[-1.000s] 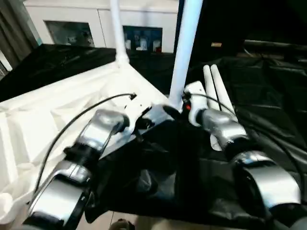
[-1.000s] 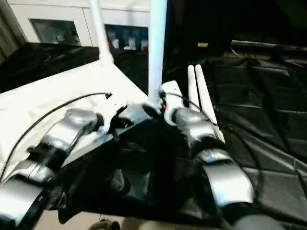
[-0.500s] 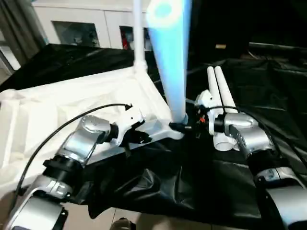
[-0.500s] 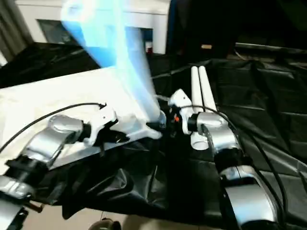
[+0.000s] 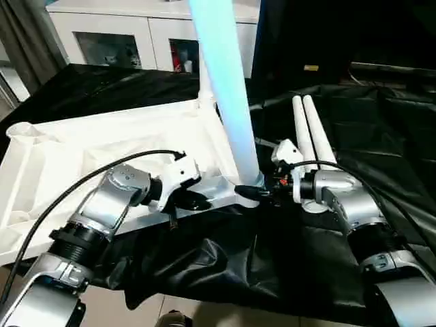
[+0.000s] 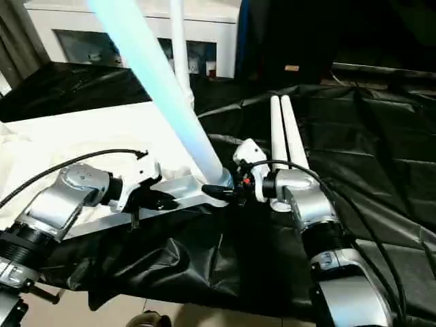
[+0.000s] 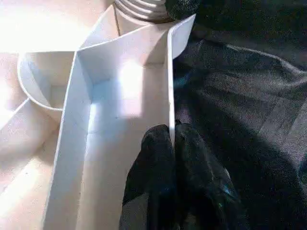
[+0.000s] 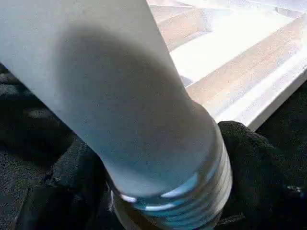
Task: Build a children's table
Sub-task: Pick table leg
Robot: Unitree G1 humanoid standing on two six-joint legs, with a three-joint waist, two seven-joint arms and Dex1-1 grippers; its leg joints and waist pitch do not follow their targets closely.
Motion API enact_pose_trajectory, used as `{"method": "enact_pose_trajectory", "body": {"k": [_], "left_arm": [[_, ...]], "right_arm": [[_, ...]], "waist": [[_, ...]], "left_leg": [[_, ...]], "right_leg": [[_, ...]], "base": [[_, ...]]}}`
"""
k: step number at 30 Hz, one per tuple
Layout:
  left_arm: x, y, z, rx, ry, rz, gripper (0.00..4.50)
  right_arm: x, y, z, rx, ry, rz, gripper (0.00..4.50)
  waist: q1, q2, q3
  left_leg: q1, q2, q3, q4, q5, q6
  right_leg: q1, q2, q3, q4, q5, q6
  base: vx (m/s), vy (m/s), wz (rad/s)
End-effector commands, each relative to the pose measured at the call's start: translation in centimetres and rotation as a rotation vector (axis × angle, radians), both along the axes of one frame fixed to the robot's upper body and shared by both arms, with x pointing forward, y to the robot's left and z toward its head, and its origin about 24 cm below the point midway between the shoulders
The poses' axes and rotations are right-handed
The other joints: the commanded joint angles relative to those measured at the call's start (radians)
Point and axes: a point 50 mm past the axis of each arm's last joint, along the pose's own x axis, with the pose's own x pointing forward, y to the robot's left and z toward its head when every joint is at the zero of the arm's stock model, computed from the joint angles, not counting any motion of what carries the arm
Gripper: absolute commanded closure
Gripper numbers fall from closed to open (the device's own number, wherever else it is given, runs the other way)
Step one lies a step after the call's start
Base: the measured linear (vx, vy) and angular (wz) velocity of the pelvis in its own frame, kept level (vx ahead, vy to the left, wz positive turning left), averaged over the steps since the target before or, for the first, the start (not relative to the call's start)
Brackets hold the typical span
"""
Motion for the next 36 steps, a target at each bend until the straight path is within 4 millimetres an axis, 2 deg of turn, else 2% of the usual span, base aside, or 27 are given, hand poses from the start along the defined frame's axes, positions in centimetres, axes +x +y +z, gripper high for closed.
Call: {"method": "enact_pose_trajectory", "body": {"k": [1, 5, 8, 9, 10, 11, 12, 13, 15, 16, 18, 19, 20, 22, 23, 24, 25, 26, 28, 29, 30, 31, 33, 36], "left_arm": [[-0.1, -1.7, 2.1, -0.066, -0.065, -0.115, 4.50], [-0.1, -1.7, 2.2, -0.065, -0.069, -0.111, 4.50], [0.6, -1.7, 3.0, -0.134, -0.160, -0.052, 4.50], [0.6, -1.7, 3.0, -0.134, -0.160, -0.052, 4.50], [0.7, -1.8, 3.7, -0.201, -0.177, -0.031, 4.22], [0.6, -1.9, 4.0, -0.234, -0.178, -0.026, 4.22], [0.4, -1.9, 4.8, -0.306, -0.172, -0.025, 3.94], [0.4, -1.9, 4.8, -0.306, -0.172, -0.025, 3.94], [0.0, -1.9, 5.4, -0.359, -0.153, -0.044, 3.82], [-0.4, -2.0, 6.5, -0.464, -0.116, -0.056, 3.68], [-0.4, -2.0, 6.6, -0.468, -0.116, -0.056, 3.51], [0.0, -2.6, 7.5, -0.591, -0.116, -0.023, 3.46], [0.0, -2.6, 7.5, -0.591, -0.116, -0.023, 3.23], [0.6, -3.2, 7.8, -0.649, -0.134, 0.019, 3.06], [0.6, -3.2, 7.8, -0.649, -0.134, 0.019, 3.06], [0.8, -3.3, 7.9, -0.660, -0.139, 0.036, 3.00], [0.9, -3.4, 7.9, -0.666, -0.141, 0.048, 2.78], [1.2, -3.5, 8.0, -0.682, -0.147, 0.076, 2.78], [1.7, -3.6, 7.9, -0.687, -0.160, 0.126, 2.59], [1.7, -3.6, 7.7, -0.674, -0.161, 0.134, 2.59], [1.7, -3.6, 7.6, -0.669, -0.160, 0.135, 2.46], [1.5, -3.5, 7.4, -0.663, -0.151, 0.132, 2.24], [1.4, -3.4, 7.4, -0.665, -0.145, 0.133, 2.20], [1.4, -3.1, 7.1, -0.648, -0.155, 0.148, 1.79]], "right_arm": [[-0.3, 0.4, -0.5, 0.017, 0.023, -0.006, 1.28], [-0.3, 0.3, -0.6, 0.036, 0.034, -0.017, 1.28], [0.1, 0.0, 0.2, 0.184, 0.071, -0.113, 1.28], [0.1, 0.0, 0.2, 0.184, 0.071, -0.113, 1.28], [0.2, -0.1, 0.3, 0.208, 0.077, -0.139, 1.28], [0.3, -0.1, 0.3, 0.213, 0.081, -0.150, 1.28], [0.3, -0.1, 0.2, 0.216, 0.087, -0.179, 1.28], [0.3, -0.1, 0.2, 0.216, 0.087, -0.179, 1.28], [0.5, 0.0, 0.1, 0.218, 0.096, -0.222, 1.28], [0.6, 0.5, -0.2, 0.209, 0.115, -0.271, 1.28], [0.6, 0.5, -0.2, 0.209, 0.116, -0.272, 1.29], [0.5, 1.4, -0.4, 0.204, 0.130, -0.272, 1.29], [0.5, 1.4, -0.4, 0.204, 0.130, -0.272, 1.29], [0.4, 2.0, -0.3, 0.202, 0.131, -0.262, 1.29], [0.4, 2.0, -0.3, 0.202, 0.131, -0.262, 1.29], [0.4, 2.2, -0.3, 0.204, 0.131, -0.262, 1.29], [0.4, 2.3, -0.2, 0.205, 0.130, -0.261, 1.29], [0.5, 2.5, -0.1, 0.209, 0.127, -0.262, 1.29], [0.6, 2.9, 0.2, 0.217, 0.118, -0.270, 1.32], [0.8, 2.8, 0.5, 0.223, 0.112, -0.286, 1.32], [0.8, 2.8, 0.5, 0.225, 0.111, -0.290, 1.36], [1.1, 2.6, 0.8, 0.234, 0.104, -0.317, 1.53], [1.3, 2.3, 1.0, 0.245, 0.101, -0.344, 1.61], [1.4, 2.1, 1.3, 0.255, 0.092, -0.361, 1.69]], "waist": [[-0.003, 0.008, -0.090], [-0.003, 0.009, -0.089], [-0.001, 0.008, -0.091], [-0.001, 0.008, -0.091], [-0.001, 0.006, -0.091], [0.000, 0.006, -0.092], [0.000, 0.003, -0.092], [0.002, 0.005, -0.094], [0.003, 0.001, -0.092], [0.001, 0.000, -0.090], [0.000, 0.000, -0.088], [-0.003, -0.007, -0.084], [-0.001, -0.004, -0.085], [0.000, 0.002, -0.086], [-0.003, 0.000, -0.085], [-0.001, 0.004, -0.088], [-0.003, 0.002, -0.086], [-0.001, 0.006, -0.089], [-0.002, 0.006, -0.090], [-0.001, 0.009, -0.091], [-0.003, 0.006, -0.091], [-0.004, 0.010, -0.091], [-0.005, 0.007, -0.091], [-0.005, 0.010, -0.090]], "left_leg": [[0.026, 0.037, -0.013, -0.058, -0.130, 0.053], [0.027, 0.037, -0.012, -0.058, -0.140, 0.053], [0.027, 0.039, -0.013, -0.058, -0.138, 0.053], [0.027, 0.039, -0.013, -0.058, -0.135, 0.054], [0.027, 0.039, -0.012, -0.058, -0.131, 0.053], [0.026, 0.038, -0.012, -0.056, -0.127, 0.053], [0.024, 0.037, -0.012, -0.056, -0.106, 0.055], [0.025, 0.038, -0.012, -0.055, -0.107, 0.054], [0.025, 0.040, -0.011, -0.056, -0.101, 0.051], [0.025, 0.038, -0.008, -0.057, -0.102, 0.050], [0.023, 0.036, -0.008, -0.058, -0.107, 0.049], [0.024, 0.034, -0.005, -0.058, -0.123, 0.043], [0.026, 0.035, -0.005, -0.058, -0.136, 0.038], [0.028, 0.036, -0.007, -0.060, -0.141, 0.030], [0.026, 0.034, -0.006, -0.060, -0.140, 0.030], [0.028, 0.037, -0.009, -0.060, -0.134, 0.027], [0.027, 0.036, -0.008, -0.060, -0.134, 0.028], [0.028, 0.036, -0.009, -0.059, -0.129, 0.026], [0.026, 0.034, -0.010, -0.058, -0.125, 0.026], [0.027, 0.034, -0.010, -0.058, -0.126, 0.025], [0.027, 0.034, -0.010, -0.057, -0.124, 0.027], [0.025, 0.034, -0.011, -0.058, -0.121, 0.027], [0.027, 0.034, -0.010, -0.057, -0.119, 0.025], [0.028, 0.034, -0.010, -0.058, -0.130, 0.019]], "right_leg": [[0.058, -0.072, 0.054, -0.065, 0.062, -0.257], [0.057, -0.072, 0.054, -0.066, 0.051, -0.259], [0.059, -0.074, 0.055, -0.065, 0.057, -0.261], [0.060, -0.074, 0.055, -0.064, 0.062, -0.261], [0.058, -0.072, 0.053, -0.063, 0.067, -0.261], [0.059, -0.073, 0.054, -0.062, 0.072, -0.261], [0.059, -0.072, 0.053, -0.058, 0.087, -0.265], [0.058, -0.074, 0.052, -0.058, 0.086, -0.268], [0.059, -0.076, 0.053, -0.057, 0.086, -0.279], [0.056, -0.074, 0.053, -0.056, 0.067, -0.283], [0.057, -0.074, 0.052, -0.059, 0.052, -0.282], [0.058, -0.073, 0.055, -0.065, 0.006, -0.267], [0.057, -0.075, 0.056, -0.071, -0.027, -0.253], [0.056, -0.072, 0.056, -0.071, -0.042, -0.229], [0.056, -0.070, 0.056, -0.074, -0.037, -0.227], [0.058, -0.073, 0.056, -0.071, -0.022, -0.225], [0.056, -0.070, 0.056, -0.072, -0.018, -0.223], [0.058, -0.071, 0.056, -0.069, -0.005, -0.223], [0.061, -0.071, 0.055, -0.068, 0.025, -0.223], [0.060, -0.070, 0.055, -0.068, 0.029, -0.221], [0.060, -0.068, 0.055, -0.068, 0.037, -0.220], [0.061, -0.070, 0.055, -0.066, 0.047, -0.222], [0.061, -0.070, 0.055, -0.067, 0.049, -0.226], [0.061, -0.069, 0.055, -0.067, 0.043, -0.225]], "base": [[0.000, 0.000, 0.00], [0.000, 0.000, 0.00], [0.000, 0.000, 0.00], [0.000, 0.000, 0.00], [0.000, 0.000, 0.00], [0.000, 0.000, 0.00], [0.000, 0.000, 0.00], [0.000, 0.000, 0.00], [0.000, 0.000, 0.00], [0.000, 0.000, 0.00], [0.000, 0.000, 0.00], [0.000, 0.000, 0.00], [0.000, 0.000, 0.00], [0.000, 0.000, 0.00], [0.000, 0.000, 0.00], [0.000, 0.000, 0.00], [0.000, 0.000, 0.00], [0.000, 0.000, 0.00], [0.000, 0.000, 0.00], [0.000, 0.000, 0.00], [0.000, 0.000, 0.00], [0.000, 0.000, 0.00], [0.000, 0.000, 0.00], [0.000, 0.000, 0.00]]}}
